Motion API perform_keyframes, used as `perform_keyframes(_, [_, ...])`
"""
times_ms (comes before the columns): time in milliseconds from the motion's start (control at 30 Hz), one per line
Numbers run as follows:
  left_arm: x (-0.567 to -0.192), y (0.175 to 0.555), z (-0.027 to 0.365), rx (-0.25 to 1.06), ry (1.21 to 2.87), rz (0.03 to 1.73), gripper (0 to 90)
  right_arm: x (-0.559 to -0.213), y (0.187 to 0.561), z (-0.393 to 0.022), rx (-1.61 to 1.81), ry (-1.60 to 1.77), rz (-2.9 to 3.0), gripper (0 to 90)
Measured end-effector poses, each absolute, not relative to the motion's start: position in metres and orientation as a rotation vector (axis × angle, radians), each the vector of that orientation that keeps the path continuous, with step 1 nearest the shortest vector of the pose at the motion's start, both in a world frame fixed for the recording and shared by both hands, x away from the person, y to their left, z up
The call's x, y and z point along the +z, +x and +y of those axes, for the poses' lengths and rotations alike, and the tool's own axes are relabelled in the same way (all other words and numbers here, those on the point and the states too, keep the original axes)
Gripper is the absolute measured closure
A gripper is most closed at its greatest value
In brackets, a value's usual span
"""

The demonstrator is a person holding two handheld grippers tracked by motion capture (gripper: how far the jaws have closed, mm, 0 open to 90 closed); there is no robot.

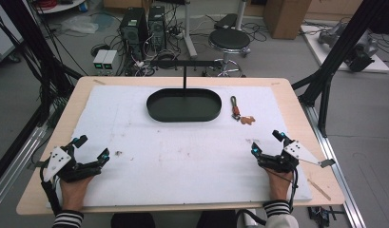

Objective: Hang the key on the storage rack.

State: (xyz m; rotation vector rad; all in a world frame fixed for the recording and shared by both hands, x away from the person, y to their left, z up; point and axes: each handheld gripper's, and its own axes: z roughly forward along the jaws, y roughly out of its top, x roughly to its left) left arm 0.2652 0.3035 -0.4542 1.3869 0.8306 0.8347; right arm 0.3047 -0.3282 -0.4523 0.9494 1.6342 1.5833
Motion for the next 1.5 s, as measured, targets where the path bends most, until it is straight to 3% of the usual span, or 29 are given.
perform_keyframes(867, [-0.454, 0.265, 0.303, 0.837, 1.382, 0.825, 1.7, -0.448, 0.308, -0.328, 1.542, 1.011, 1.65, 0.3])
perform_keyframes(1100, [-0.454, 0.265, 0.304, 0.834, 1.382, 0.827, 1.7, -0.421, 0.315, -0.33, 1.527, 1.019, 1.621, 0.3])
perform_keyframes(1300, [-0.454, 0.265, 0.303, 0.836, 1.381, 0.828, 1.7, -0.376, 0.34, -0.325, 1.485, 0.975, 1.694, 0.3])
perform_keyframes(1500, [-0.454, 0.265, 0.303, 0.837, 1.38, 0.827, 1.7, -0.357, 0.361, -0.316, 1.441, 0.971, 1.754, 0.3])
